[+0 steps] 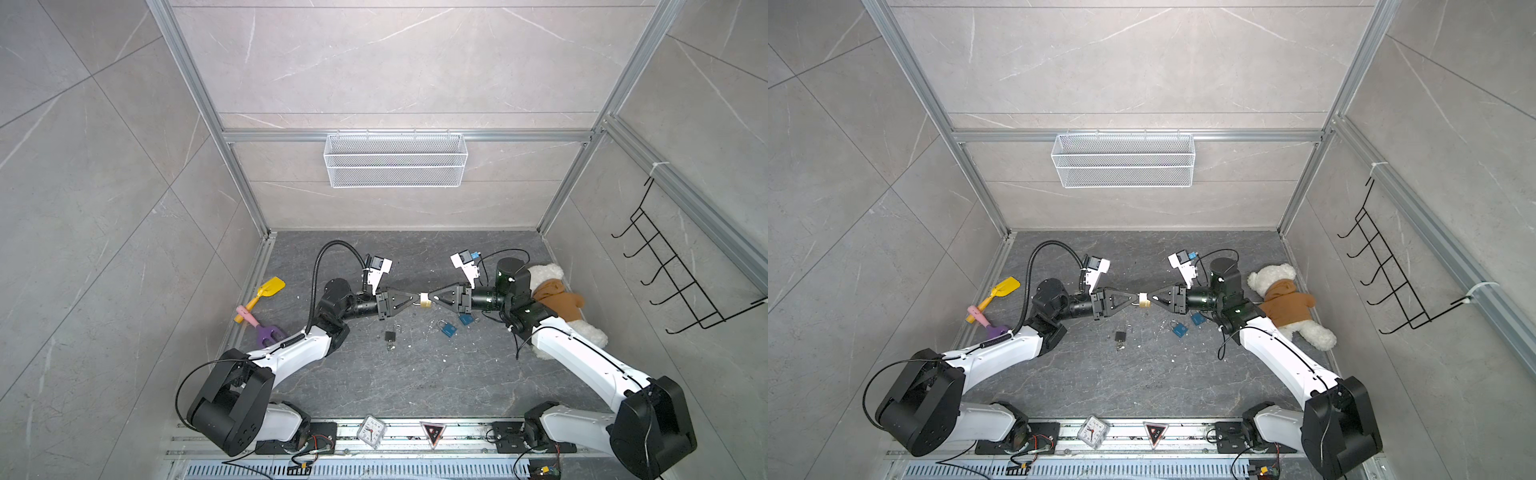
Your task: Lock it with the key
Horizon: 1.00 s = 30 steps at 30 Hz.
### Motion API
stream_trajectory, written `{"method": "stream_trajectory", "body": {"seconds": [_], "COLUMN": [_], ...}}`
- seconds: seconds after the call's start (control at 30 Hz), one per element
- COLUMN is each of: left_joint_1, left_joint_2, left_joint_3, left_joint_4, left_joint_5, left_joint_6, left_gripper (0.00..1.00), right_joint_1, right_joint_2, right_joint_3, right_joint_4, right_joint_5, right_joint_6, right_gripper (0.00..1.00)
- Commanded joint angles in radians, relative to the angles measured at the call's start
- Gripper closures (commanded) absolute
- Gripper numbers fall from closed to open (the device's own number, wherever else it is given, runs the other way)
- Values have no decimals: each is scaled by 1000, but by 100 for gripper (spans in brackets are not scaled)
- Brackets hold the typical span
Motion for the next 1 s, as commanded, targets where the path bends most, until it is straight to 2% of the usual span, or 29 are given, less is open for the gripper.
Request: {"method": "stream_trajectory", "body": {"seconds": [0.0, 0.2, 0.7, 0.77, 0.83, 0.9, 0.97], "left_joint_1": [4, 4, 4, 4, 4, 3, 3], "left_joint_2": [-6, 4, 45, 53, 58, 62, 64], "left_joint_3": [11, 12, 26, 28, 31, 32, 34], "left_joint_4": [85, 85, 111, 120, 123, 123, 123], "left_joint_5": [-4, -31, -20, -18, -18, -18, -15], "left_joint_6": [-13, -15, -42, -49, -51, -54, -55], "left_gripper": [100, 100, 100, 100, 100, 100, 100], "right_joint_1": [-1, 0, 1, 2, 3, 3, 4], "right_joint_2": [-2, -2, 38, 43, 49, 51, 53], "right_joint_3": [-28, -68, -77, -79, -79, -80, -81], "right_joint_4": [75, 216, 338, 358, 360, 360, 364], "right_joint_5": [-34, -81, -102, -106, -106, -109, -112], "right_joint_6": [38, 128, 195, 211, 210, 210, 211], "right_gripper": [72, 73, 78, 84, 85, 90, 99]}}
